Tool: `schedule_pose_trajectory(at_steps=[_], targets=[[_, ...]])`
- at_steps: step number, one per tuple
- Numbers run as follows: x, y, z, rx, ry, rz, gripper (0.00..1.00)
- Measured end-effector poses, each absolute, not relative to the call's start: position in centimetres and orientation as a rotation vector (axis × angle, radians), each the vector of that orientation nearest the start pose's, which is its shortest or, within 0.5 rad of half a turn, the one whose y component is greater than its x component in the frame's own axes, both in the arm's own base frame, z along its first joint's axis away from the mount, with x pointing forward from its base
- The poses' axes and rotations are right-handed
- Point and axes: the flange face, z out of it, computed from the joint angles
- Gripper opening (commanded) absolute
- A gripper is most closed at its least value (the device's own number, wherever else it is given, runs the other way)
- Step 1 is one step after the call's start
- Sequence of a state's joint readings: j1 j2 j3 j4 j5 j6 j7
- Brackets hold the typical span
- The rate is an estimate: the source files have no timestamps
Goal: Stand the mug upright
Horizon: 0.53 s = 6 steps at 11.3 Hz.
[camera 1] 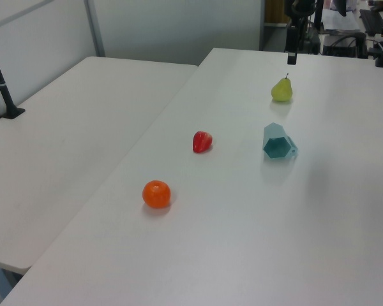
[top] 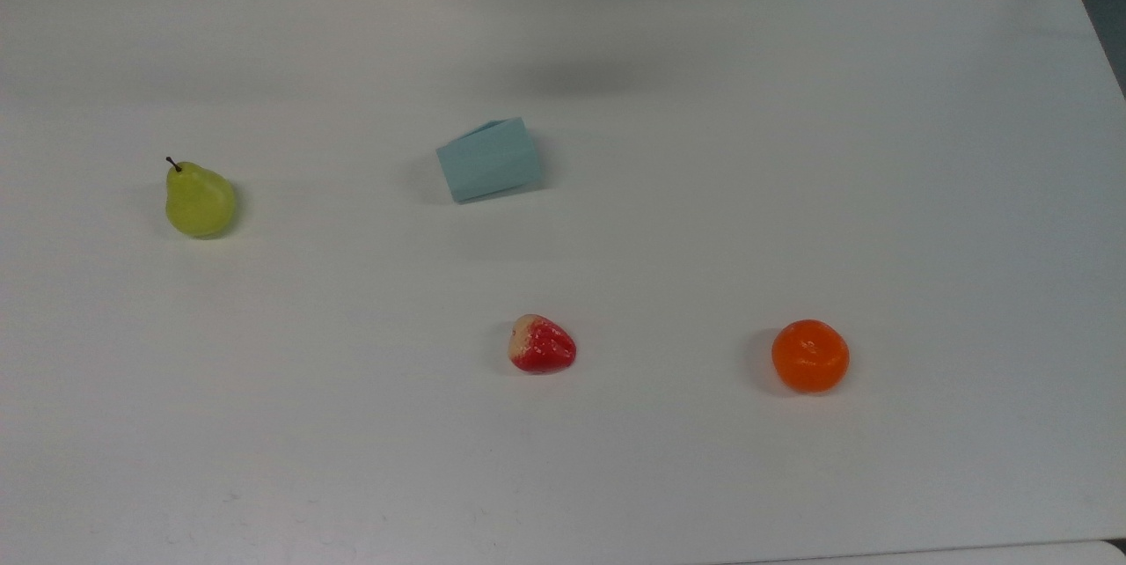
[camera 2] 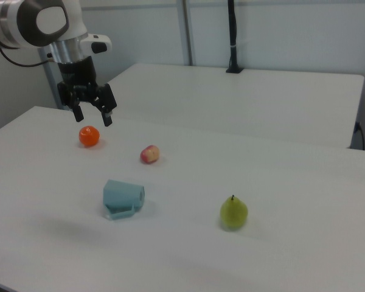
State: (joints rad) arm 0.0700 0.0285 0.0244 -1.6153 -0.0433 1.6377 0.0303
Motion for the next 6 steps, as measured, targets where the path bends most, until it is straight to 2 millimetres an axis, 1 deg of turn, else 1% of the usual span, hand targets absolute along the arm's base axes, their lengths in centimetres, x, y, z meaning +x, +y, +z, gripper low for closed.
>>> schedule_pose_trajectory(at_steps=[6], targets=[[56.68,4.87,59.41,-3.182,-0.106,-0.010,1.00]])
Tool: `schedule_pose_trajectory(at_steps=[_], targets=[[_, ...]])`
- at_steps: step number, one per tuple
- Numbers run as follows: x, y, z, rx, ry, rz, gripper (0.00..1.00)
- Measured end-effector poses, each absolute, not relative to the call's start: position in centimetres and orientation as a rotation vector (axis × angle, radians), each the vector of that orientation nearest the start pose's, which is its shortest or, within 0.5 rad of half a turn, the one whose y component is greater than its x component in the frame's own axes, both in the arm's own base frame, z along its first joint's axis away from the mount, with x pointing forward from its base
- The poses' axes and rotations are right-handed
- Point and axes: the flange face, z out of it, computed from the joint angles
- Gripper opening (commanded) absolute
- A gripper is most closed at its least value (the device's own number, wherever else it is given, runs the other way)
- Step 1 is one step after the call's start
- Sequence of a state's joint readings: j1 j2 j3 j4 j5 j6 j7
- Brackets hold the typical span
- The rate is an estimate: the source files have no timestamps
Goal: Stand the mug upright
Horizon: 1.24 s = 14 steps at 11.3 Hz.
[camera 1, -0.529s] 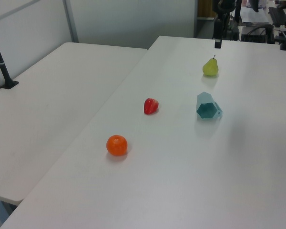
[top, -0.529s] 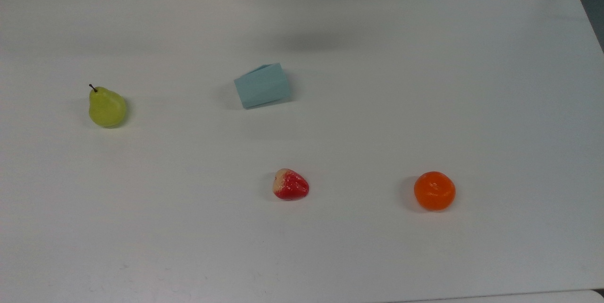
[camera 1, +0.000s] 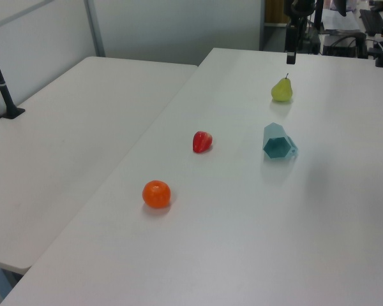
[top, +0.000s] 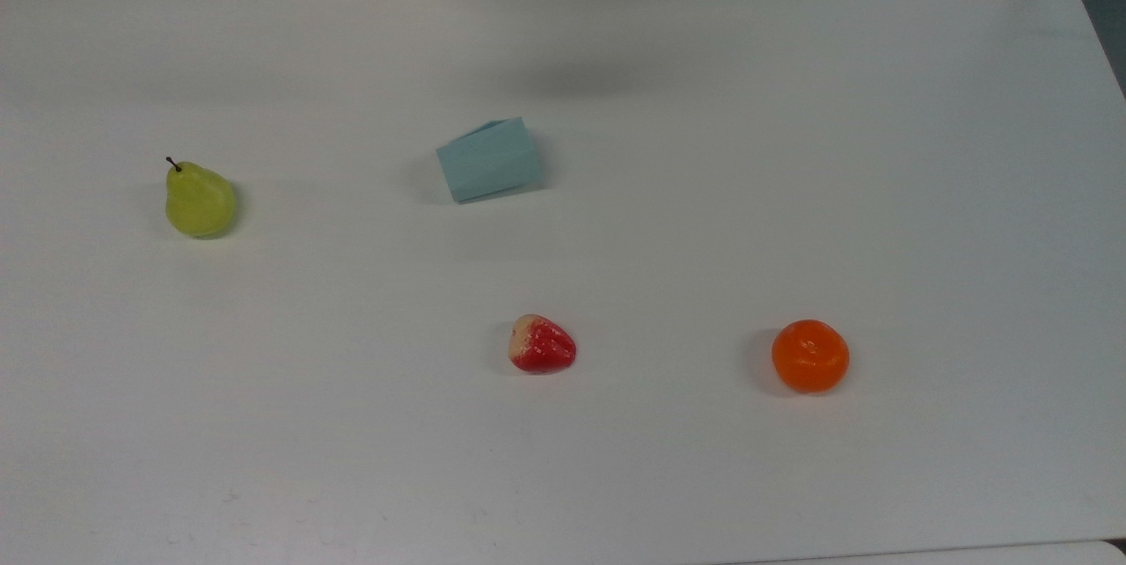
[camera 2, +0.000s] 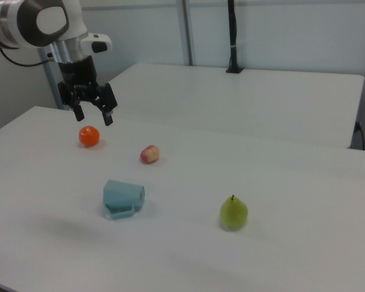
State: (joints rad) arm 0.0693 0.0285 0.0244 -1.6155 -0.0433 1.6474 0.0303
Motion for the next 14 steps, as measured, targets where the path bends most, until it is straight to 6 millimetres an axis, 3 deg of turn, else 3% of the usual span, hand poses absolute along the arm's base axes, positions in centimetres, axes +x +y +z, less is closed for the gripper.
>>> schedule_pose_trajectory(at_steps=[3,6,9,14], targets=[[56.7,5.7,58.8,-3.186,-0.133,0.008,1.00],[56.8,11.3,55.4,-3.362,-0.304,0.065,1.00],[56.4,17.4,49.9,-3.594,-0.399,0.080,1.00],[56.4,22.8,39.0,-3.870,-0.406,0.011,1.00]])
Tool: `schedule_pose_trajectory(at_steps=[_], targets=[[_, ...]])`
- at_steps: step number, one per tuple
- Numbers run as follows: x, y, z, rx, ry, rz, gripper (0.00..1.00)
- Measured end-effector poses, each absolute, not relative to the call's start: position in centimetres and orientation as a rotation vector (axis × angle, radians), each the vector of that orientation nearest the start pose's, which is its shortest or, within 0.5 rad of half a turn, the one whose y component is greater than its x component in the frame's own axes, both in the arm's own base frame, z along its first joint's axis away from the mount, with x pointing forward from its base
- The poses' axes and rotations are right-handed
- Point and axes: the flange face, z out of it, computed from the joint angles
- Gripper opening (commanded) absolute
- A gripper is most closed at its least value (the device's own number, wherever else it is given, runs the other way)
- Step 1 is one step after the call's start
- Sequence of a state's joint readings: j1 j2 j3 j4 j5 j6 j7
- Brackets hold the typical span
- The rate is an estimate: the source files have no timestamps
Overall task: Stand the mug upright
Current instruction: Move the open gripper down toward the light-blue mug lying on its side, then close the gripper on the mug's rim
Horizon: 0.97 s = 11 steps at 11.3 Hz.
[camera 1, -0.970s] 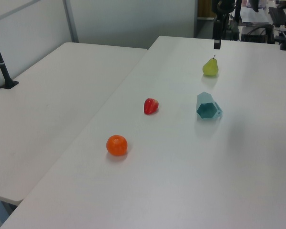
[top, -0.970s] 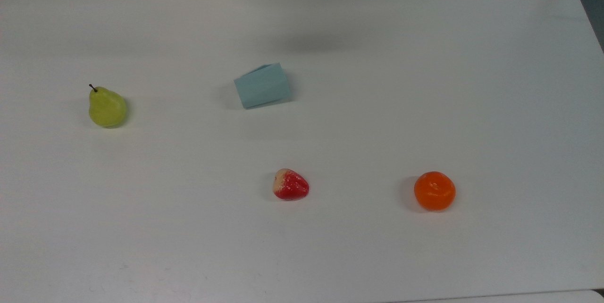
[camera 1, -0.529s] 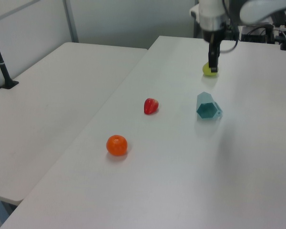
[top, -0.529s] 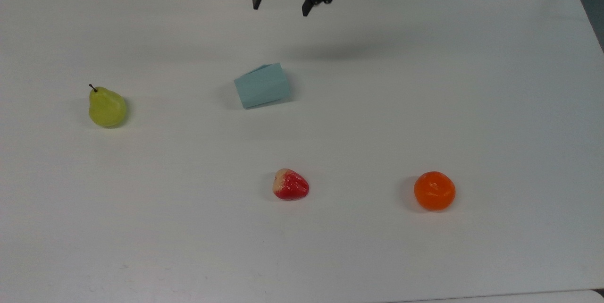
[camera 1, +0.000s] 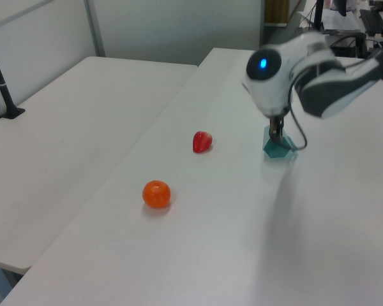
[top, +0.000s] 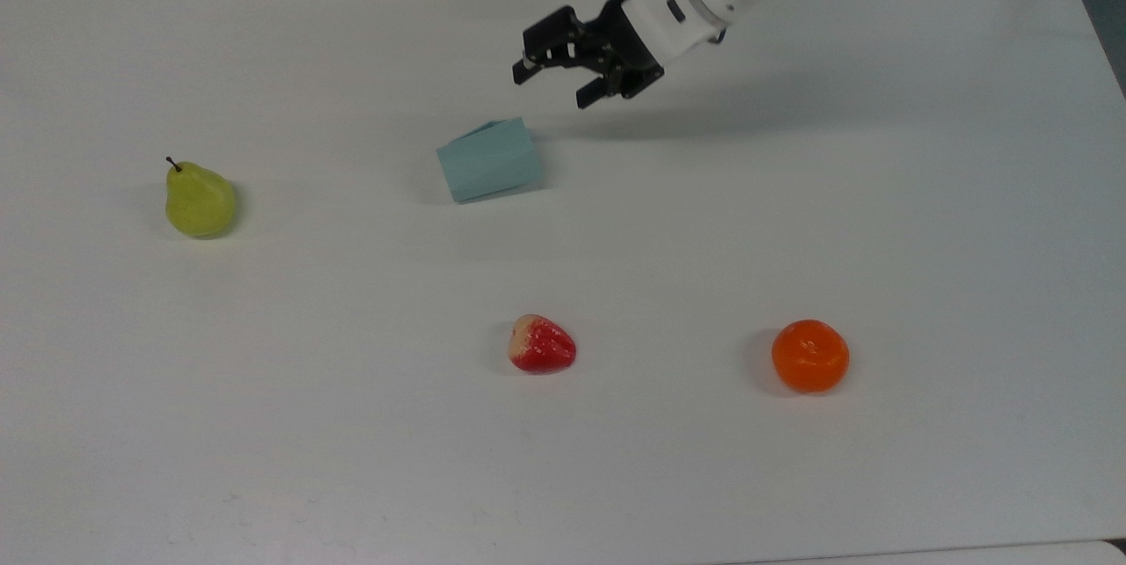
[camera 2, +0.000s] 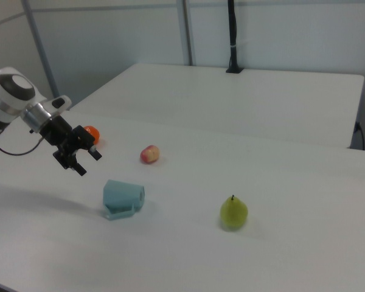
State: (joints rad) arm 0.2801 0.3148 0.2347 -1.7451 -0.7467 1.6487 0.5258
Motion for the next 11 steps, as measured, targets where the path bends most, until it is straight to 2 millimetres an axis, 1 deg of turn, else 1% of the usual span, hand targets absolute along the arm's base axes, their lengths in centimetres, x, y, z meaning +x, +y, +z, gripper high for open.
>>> schedule_pose_trajectory(at_steps=[1,3,4,5,6,7,8,11], targets=[[56.5,23.5,36.7,2.335,0.238,0.007,1.00],[57.1,23.3,32.7,2.260,0.222,0.023,1.00],[57.5,22.8,31.2,2.231,0.223,0.019,0.95],[57.9,21.9,30.1,2.207,0.220,0.013,0.82],[58.4,20.8,29.5,2.194,0.213,0.003,0.64],[58.7,20.0,29.3,2.191,0.200,-0.005,0.48],[58.9,19.5,29.4,2.191,0.192,-0.008,0.35],[59.0,18.8,29.3,2.190,0.180,-0.018,0.13]])
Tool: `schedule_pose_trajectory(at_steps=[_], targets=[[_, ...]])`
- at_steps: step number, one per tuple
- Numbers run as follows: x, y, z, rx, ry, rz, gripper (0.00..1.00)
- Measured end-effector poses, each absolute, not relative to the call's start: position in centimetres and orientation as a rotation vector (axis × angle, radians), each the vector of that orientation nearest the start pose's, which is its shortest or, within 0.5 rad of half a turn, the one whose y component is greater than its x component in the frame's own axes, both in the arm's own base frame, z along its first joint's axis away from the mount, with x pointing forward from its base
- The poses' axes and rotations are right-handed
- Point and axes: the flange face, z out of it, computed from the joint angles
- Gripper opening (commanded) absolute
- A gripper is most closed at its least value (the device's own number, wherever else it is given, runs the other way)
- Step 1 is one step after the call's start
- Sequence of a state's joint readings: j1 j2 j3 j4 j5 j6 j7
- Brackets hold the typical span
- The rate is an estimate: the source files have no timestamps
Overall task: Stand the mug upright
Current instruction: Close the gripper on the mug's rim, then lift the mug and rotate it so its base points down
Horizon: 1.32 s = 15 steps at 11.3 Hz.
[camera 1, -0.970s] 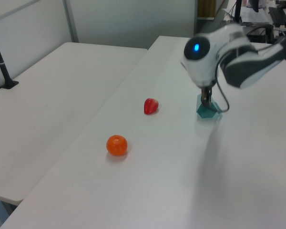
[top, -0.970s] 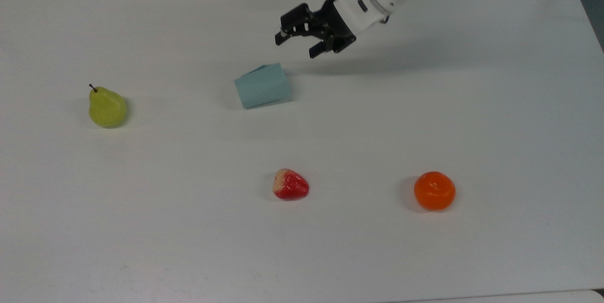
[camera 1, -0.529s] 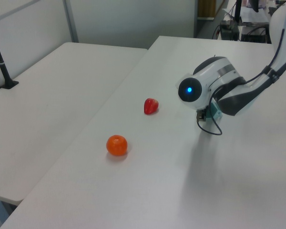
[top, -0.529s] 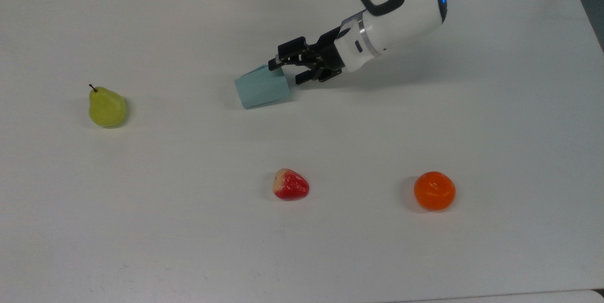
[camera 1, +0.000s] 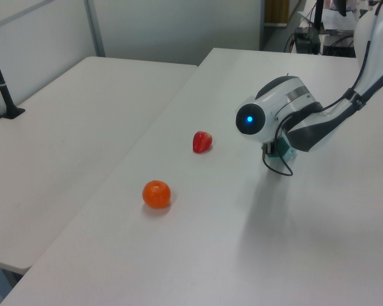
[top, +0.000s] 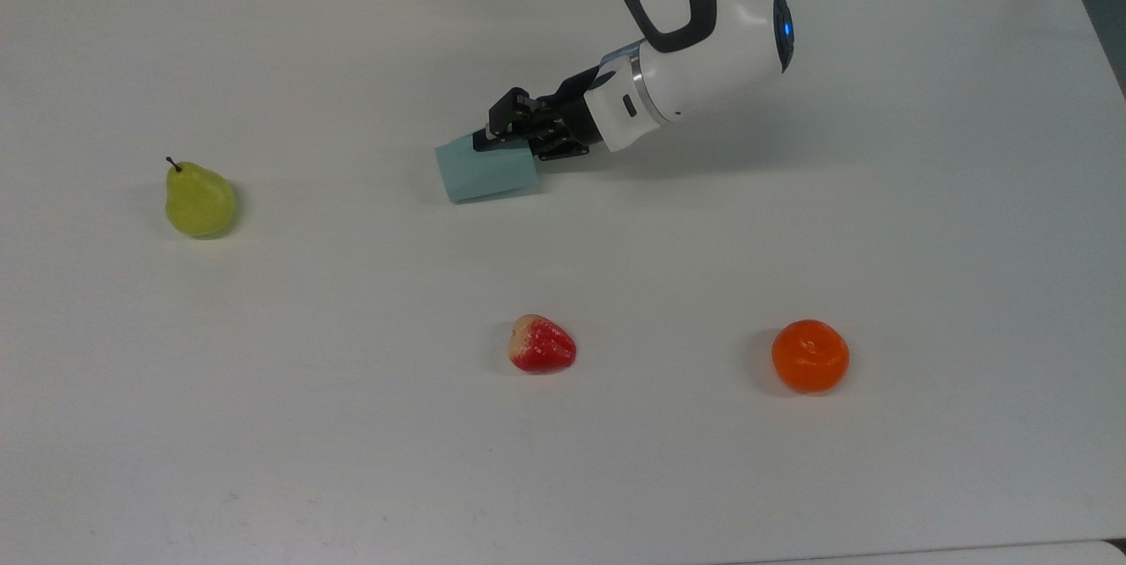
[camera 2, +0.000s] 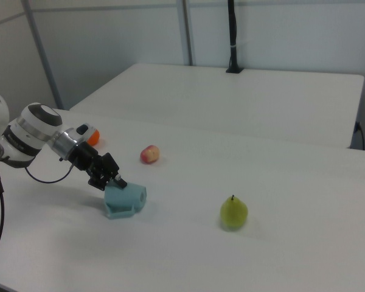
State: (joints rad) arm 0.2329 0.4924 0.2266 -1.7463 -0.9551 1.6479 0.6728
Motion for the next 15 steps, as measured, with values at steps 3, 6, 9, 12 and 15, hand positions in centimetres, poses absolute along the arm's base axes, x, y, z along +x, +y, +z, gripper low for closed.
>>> schedule_pose_trajectory(at_steps=[3,6,9,12,15], targets=[[59.2,17.4,30.2,2.152,0.163,-0.060,0.04],[59.1,16.3,32.6,2.200,0.170,-0.124,0.00],[59.1,14.7,36.5,2.290,0.168,-0.170,0.00],[59.6,13.0,42.0,2.535,0.189,-0.256,0.00],[60.8,13.4,43.2,2.820,0.421,-0.229,0.00]])
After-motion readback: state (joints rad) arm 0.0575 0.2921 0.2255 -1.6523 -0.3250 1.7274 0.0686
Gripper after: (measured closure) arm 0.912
